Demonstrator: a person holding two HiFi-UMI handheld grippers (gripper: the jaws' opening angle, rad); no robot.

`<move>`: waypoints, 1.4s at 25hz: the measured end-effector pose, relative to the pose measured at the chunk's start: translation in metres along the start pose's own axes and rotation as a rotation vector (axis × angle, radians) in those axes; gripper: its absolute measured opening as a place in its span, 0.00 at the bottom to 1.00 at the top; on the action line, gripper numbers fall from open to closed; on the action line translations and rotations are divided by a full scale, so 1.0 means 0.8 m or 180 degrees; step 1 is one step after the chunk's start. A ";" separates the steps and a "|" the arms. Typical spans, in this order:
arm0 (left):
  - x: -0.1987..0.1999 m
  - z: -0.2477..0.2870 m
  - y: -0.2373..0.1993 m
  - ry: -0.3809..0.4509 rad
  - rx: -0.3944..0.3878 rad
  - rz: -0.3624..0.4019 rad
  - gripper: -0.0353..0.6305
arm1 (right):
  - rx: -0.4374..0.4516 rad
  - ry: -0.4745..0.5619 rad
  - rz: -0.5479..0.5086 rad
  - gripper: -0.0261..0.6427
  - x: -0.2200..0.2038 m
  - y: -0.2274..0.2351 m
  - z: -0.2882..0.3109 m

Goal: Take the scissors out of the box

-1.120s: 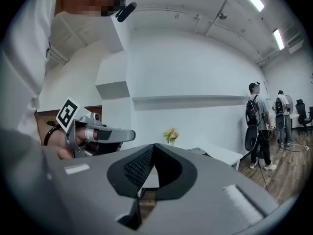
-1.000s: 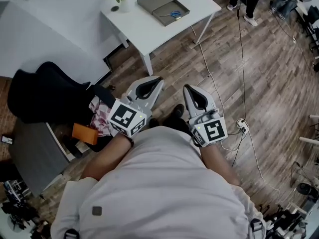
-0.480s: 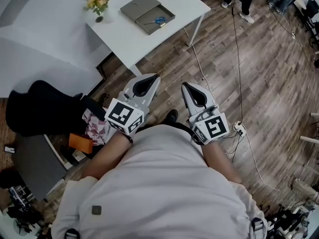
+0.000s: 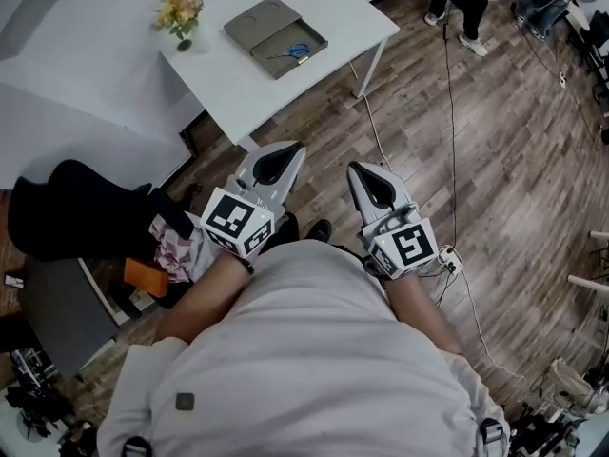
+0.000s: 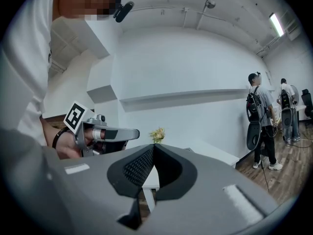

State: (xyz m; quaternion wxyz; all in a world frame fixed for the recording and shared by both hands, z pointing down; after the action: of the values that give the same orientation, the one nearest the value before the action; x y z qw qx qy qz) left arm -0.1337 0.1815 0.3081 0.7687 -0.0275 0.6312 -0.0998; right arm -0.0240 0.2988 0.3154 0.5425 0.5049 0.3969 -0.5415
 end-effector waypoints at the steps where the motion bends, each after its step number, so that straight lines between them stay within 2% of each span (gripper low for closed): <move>1: 0.000 0.003 -0.004 0.0001 0.0004 -0.0006 0.06 | 0.0009 -0.0012 0.0005 0.06 0.000 0.003 0.004; 14: 0.024 0.066 -0.072 0.0065 -0.0197 -0.0004 0.06 | -0.0086 -0.0079 -0.0032 0.06 0.012 0.045 0.068; 24: 0.055 0.101 -0.190 0.0091 -0.0248 0.0005 0.06 | -0.0067 -0.0137 -0.0069 0.06 0.040 0.075 0.193; 35: 0.083 0.098 -0.299 0.0099 -0.0307 0.0031 0.06 | -0.0027 -0.0163 -0.0173 0.06 0.073 0.071 0.311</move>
State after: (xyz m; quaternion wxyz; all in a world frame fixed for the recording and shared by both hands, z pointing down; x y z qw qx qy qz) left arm -0.0735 -0.0714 0.3000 0.7570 -0.0599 0.6473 -0.0659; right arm 0.0090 0.0394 0.3087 0.5396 0.4776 0.3988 -0.5672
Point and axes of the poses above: the fingertips, and each gripper's own axes: z forward along the fingers, y to its right, x out of its top, the point moved 6 cm from there along -z, backward along the fingers, and after that the axes turned 4 degrees about -y, right-handed, at the moved point
